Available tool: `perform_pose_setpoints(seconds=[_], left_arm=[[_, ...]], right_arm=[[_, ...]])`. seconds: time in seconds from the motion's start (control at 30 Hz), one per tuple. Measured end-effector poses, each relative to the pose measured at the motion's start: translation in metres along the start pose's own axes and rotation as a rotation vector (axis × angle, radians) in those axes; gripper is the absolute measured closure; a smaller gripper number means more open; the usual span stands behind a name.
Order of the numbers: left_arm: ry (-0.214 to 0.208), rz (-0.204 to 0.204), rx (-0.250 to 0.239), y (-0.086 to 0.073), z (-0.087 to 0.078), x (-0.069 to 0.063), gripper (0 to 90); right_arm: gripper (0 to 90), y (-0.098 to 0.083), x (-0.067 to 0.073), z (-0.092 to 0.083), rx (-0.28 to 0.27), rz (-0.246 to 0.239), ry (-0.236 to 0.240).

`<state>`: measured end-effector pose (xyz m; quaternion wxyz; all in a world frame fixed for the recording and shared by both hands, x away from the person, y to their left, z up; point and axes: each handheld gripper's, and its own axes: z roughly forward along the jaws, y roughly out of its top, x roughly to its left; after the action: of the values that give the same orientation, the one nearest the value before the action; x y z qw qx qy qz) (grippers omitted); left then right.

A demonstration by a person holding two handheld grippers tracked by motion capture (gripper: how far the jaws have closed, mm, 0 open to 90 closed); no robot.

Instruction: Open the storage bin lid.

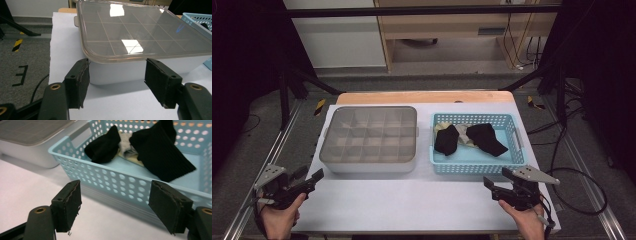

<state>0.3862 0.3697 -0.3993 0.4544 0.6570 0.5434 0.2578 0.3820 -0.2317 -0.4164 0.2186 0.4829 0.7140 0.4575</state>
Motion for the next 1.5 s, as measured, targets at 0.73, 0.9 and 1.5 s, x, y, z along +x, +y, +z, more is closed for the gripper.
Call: perform_pose_setpoints(seconds=[0.73, 0.9, 1.5], left_arm=[[-0.014, 0.041, 0.005, 0.039, 0.017, 0.007, 32.2], [-0.012, 0.058, 0.013, 0.043, 0.02, 0.008, 31.6], [0.019, 0.096, 0.054, 0.068, 0.04, 0.021, 30.5]], right_arm=[[29.0, 0.054, 0.04, 0.036, -0.026, -0.039, 0.139], [28.9, 0.062, 0.05, 0.045, -0.025, -0.053, 0.156], [28.6, 0.101, 0.089, 0.092, -0.037, -0.061, 0.205]])
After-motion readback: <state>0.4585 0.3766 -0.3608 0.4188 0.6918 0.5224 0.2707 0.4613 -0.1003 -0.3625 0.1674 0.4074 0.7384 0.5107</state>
